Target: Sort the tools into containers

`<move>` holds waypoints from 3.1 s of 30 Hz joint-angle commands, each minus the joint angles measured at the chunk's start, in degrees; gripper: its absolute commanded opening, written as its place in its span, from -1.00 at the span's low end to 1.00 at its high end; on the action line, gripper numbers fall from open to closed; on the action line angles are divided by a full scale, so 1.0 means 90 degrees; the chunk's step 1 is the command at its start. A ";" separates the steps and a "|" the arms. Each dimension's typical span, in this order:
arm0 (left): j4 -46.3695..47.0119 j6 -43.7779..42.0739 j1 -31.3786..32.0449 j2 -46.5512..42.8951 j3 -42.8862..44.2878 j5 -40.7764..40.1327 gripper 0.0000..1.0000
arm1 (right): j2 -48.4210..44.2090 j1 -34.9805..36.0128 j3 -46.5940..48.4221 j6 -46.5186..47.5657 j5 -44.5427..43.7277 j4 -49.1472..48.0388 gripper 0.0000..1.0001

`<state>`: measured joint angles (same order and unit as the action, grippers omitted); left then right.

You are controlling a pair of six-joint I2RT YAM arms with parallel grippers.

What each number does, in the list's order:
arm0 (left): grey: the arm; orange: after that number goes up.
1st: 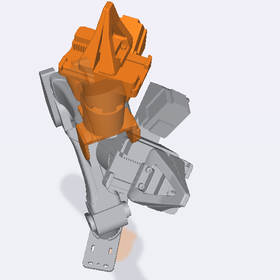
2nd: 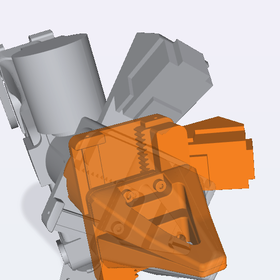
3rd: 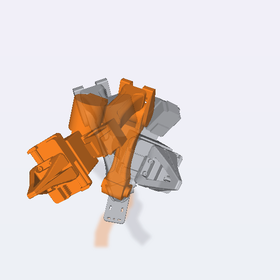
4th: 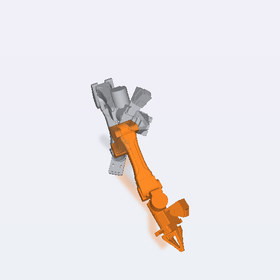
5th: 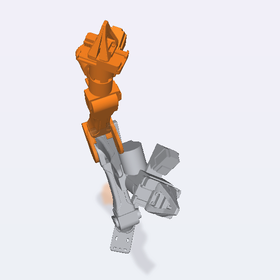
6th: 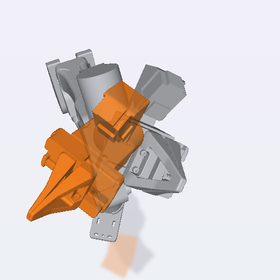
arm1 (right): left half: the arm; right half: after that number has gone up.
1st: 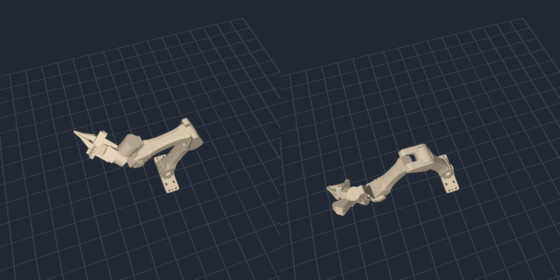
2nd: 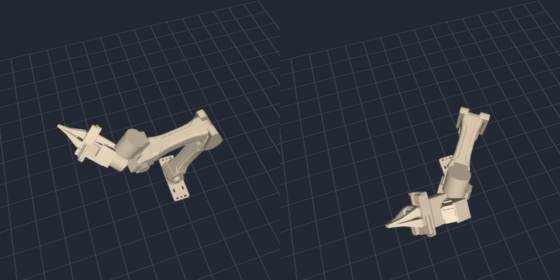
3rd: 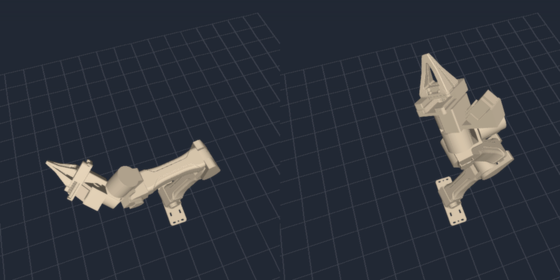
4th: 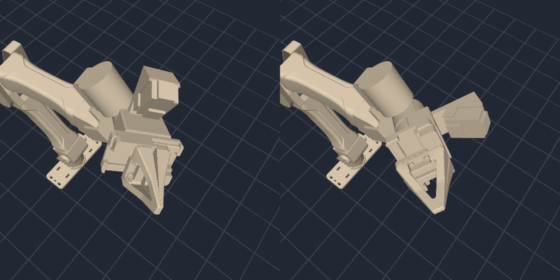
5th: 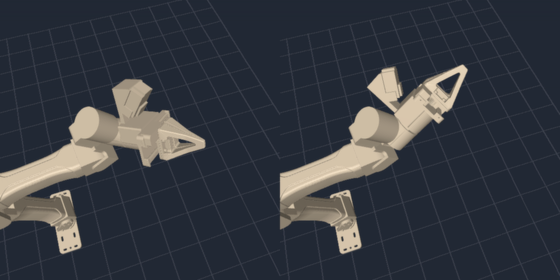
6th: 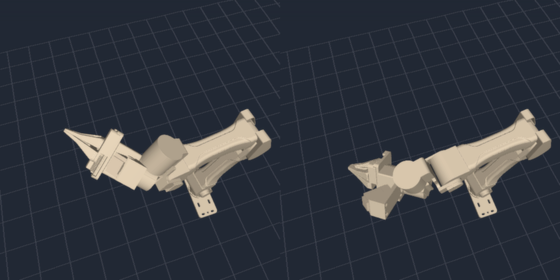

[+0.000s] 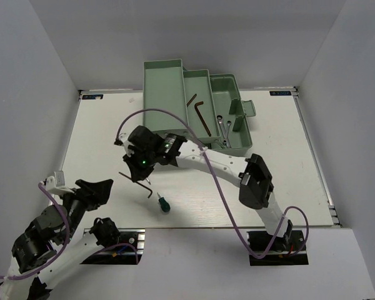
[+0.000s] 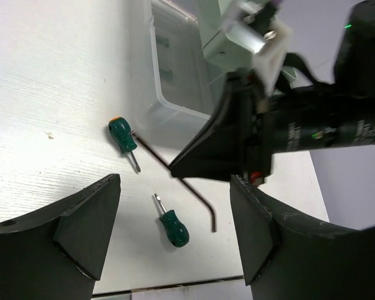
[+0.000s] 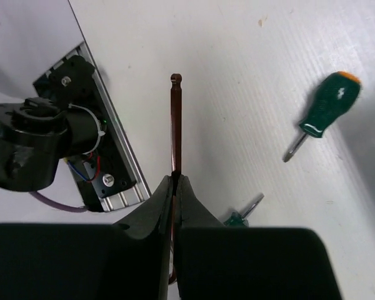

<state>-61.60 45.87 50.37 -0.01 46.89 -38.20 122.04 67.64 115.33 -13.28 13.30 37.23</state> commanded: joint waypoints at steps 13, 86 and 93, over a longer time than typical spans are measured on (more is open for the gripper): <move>0.0936 -0.0477 -0.0040 0.3476 -0.0083 0.1099 0.49 | -0.3264 -0.0952 -0.2861 0.1317 -0.0696 0.0306 -1.00; 0.2408 0.0333 0.1269 0.7895 0.1213 0.2630 -1.00 | -0.5072 -0.5415 -0.5146 0.1373 0.1300 -0.1024 -0.13; 0.2090 -0.1412 0.1025 0.7773 0.3807 0.0663 -1.00 | -0.5475 -0.5309 -0.6232 0.3803 0.4165 -0.0310 -1.00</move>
<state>-42.11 44.10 60.69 70.48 72.86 -20.49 72.07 18.92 60.77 7.42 35.22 30.15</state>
